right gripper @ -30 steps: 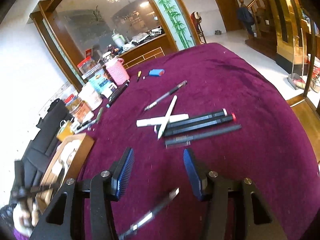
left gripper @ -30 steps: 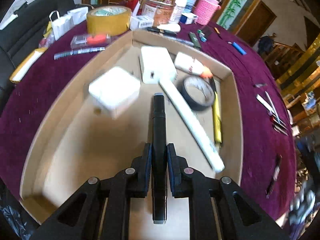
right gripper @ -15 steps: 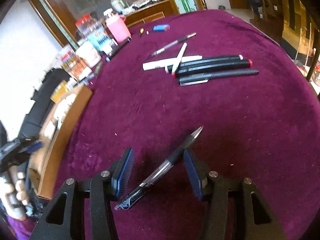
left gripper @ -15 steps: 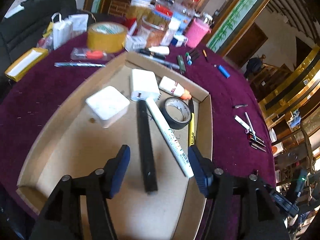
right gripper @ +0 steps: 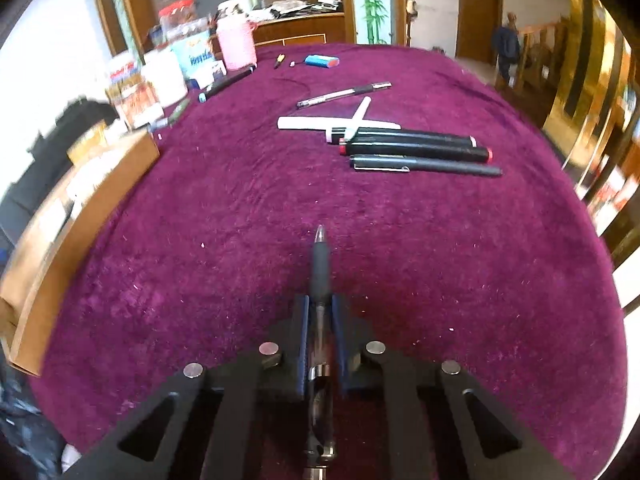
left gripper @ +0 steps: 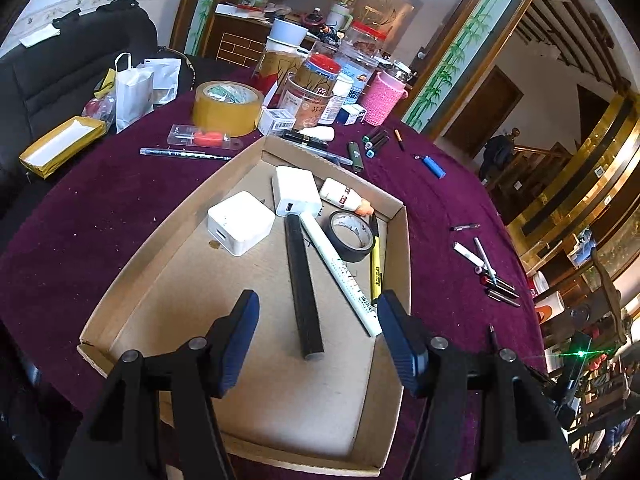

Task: Organize rigid objects
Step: 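Carry the clear pen into the tray and open the right tool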

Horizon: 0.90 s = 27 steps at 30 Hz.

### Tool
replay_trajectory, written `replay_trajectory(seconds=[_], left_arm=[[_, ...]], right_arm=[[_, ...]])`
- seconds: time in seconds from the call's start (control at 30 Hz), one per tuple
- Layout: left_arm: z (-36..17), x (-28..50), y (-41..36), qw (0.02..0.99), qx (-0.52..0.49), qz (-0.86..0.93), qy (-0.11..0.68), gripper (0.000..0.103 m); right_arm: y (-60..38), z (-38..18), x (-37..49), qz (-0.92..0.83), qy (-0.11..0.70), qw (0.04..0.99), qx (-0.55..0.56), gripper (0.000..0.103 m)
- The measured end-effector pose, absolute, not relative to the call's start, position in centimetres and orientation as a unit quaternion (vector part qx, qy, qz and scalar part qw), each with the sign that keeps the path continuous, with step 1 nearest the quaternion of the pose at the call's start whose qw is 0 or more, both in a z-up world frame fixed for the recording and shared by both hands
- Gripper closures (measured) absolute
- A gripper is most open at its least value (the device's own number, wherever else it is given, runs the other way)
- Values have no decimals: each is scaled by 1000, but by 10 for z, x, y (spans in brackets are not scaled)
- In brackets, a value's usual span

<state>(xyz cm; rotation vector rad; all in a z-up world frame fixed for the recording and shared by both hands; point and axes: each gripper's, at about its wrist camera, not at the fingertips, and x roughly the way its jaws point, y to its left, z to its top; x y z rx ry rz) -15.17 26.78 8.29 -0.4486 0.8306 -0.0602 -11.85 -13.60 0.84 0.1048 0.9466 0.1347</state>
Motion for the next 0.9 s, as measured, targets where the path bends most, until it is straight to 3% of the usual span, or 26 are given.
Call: replay_trajectory(seconds=[0.2, 0.47, 0.9], left_arm=[[82, -152, 273, 889, -228, -30, 396, 42], [78, -155, 291, 888, -242, -4, 392, 42], [73, -162, 316, 890, -248, 13, 381, 42]], right_arm=[[-150, 21, -124, 121, 424, 887, 139, 92], [-99, 65, -118, 226, 410, 871, 149, 91], [75, 59, -83, 354, 494, 786, 111, 91]])
